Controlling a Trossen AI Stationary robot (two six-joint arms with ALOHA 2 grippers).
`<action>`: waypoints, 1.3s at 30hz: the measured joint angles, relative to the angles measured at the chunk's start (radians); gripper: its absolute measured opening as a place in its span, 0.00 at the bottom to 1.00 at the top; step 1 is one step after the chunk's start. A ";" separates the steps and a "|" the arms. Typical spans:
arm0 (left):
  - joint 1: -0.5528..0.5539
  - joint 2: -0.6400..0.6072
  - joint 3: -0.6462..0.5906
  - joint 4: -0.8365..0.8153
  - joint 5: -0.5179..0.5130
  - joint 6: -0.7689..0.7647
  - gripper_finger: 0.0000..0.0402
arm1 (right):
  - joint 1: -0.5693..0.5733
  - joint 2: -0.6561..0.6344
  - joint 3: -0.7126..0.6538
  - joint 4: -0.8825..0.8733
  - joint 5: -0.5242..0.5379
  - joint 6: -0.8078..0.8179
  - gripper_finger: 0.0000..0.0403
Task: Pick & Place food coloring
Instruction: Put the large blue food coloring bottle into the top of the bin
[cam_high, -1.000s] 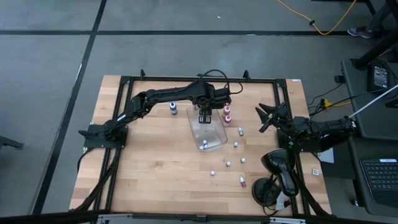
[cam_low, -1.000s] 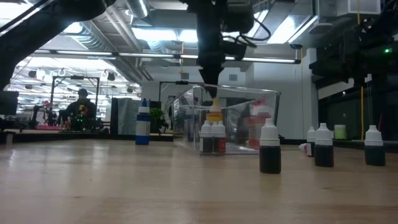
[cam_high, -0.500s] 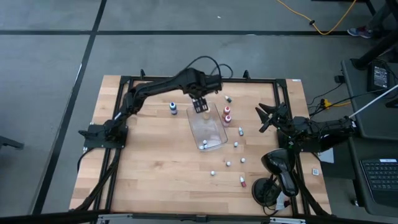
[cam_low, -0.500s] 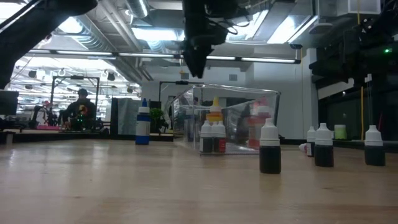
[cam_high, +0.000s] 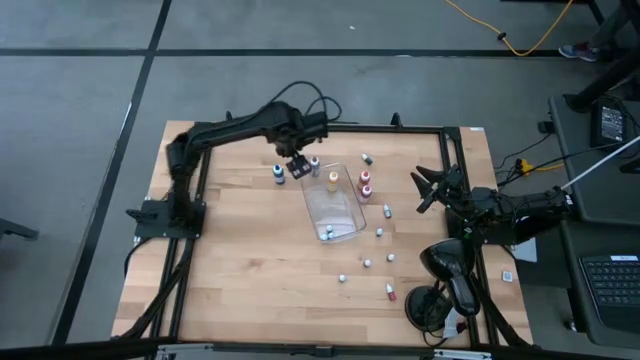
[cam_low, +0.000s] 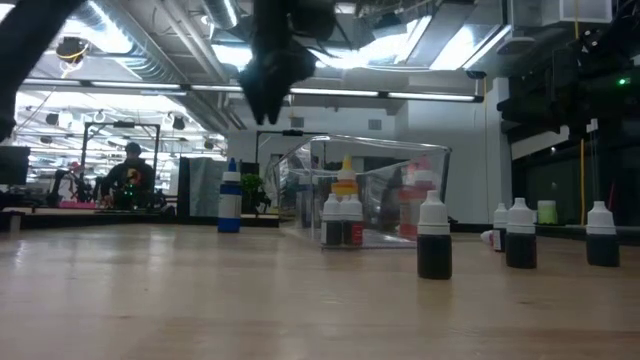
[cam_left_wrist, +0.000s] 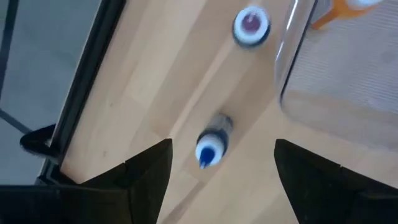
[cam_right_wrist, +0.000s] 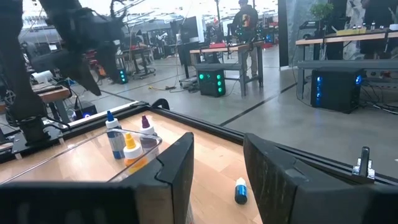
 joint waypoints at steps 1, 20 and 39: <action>0.000 -0.035 -0.050 0.028 -0.001 -0.005 0.68 | 0.000 0.000 0.000 0.000 0.000 0.000 0.35; -0.029 -0.184 -0.518 0.363 -0.076 0.238 0.68 | 0.000 0.000 0.000 0.000 0.000 0.000 0.35; -0.029 -0.210 -0.520 0.307 -0.037 0.258 0.68 | 0.000 0.000 0.000 0.000 0.000 0.000 0.35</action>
